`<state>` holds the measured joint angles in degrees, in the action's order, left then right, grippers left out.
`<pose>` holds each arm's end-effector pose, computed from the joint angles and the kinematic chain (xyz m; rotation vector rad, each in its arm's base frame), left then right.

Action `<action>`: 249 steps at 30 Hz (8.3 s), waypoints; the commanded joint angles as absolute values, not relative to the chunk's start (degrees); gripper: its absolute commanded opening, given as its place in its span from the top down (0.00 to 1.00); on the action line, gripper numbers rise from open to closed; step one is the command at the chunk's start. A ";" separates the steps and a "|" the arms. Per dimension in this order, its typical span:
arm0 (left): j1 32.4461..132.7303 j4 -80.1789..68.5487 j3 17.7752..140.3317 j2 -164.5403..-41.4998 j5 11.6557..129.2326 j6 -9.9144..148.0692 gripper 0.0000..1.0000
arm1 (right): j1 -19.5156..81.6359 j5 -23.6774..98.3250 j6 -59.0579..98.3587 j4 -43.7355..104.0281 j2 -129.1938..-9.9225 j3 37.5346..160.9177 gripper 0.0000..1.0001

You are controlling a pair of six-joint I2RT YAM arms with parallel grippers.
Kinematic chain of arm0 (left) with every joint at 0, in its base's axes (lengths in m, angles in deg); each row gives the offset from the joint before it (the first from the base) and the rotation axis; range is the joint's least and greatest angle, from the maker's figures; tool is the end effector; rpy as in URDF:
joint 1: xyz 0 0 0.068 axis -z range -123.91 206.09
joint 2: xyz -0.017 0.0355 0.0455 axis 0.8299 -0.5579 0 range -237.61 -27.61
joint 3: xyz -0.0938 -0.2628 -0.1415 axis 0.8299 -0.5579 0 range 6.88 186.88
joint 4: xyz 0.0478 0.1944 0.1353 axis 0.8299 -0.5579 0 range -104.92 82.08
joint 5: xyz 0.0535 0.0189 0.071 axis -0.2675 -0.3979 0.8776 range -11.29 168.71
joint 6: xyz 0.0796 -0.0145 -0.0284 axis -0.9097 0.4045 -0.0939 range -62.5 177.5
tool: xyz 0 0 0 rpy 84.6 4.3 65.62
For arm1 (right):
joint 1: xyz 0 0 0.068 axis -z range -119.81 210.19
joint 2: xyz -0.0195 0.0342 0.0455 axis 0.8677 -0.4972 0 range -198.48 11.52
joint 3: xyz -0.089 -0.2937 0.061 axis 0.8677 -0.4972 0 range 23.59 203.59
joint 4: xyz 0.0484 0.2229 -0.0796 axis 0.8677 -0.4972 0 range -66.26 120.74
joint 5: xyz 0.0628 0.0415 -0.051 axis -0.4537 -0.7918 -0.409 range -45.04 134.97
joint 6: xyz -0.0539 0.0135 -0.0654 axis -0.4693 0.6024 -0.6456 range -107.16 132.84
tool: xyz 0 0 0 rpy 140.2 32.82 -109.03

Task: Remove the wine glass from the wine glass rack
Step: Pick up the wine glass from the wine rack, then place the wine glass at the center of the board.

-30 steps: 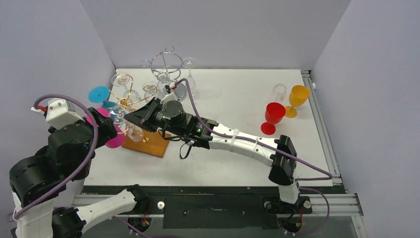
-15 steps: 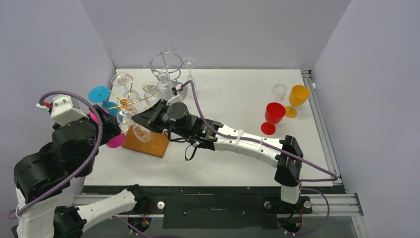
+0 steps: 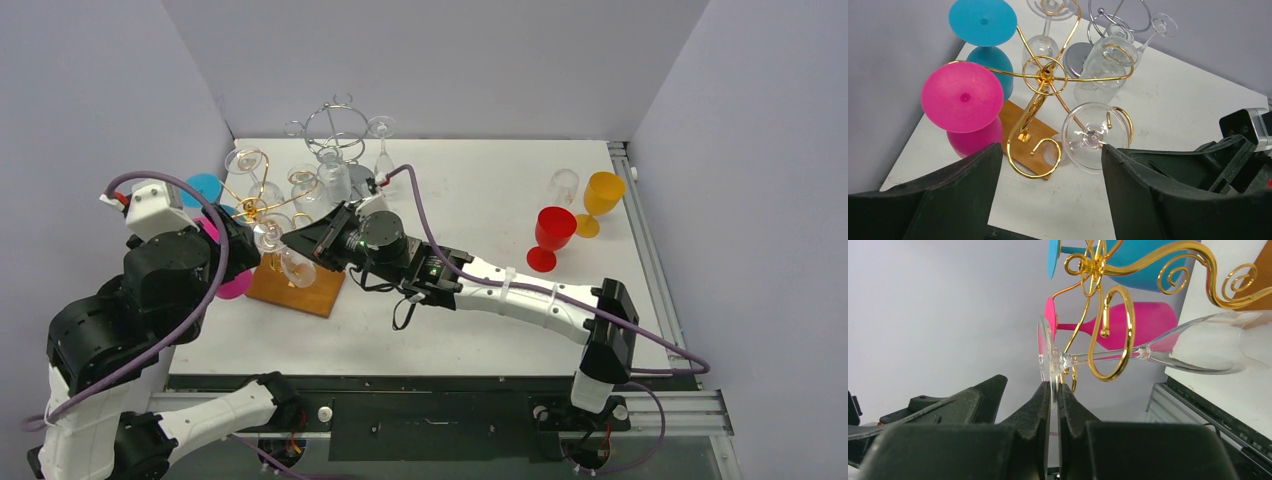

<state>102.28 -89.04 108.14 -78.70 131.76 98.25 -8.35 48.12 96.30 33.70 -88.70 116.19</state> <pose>0.0630 0.0217 0.4998 -0.4261 1.8366 -0.0497 0.1695 0.4200 0.4315 0.3213 2.0487 1.8402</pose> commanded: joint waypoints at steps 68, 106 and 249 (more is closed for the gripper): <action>114.20 42.43 63.85 -104.66 81.65 56.20 0.23 | 27.50 43.62 92.37 7.08 -36.79 97.61 1.00; 111.90 48.24 76.54 -118.48 74.21 62.68 0.79 | 26.79 44.65 92.21 8.37 -37.35 95.61 1.00; 101.31 -44.83 92.43 -96.22 79.13 82.72 0.04 | 63.22 65.74 51.50 -36.90 -50.34 118.02 1.00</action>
<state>101.08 -43.51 90.94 -98.83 77.36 85.46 59.48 70.99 53.50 -33.38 -48.51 119.53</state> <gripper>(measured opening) 0.965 0.065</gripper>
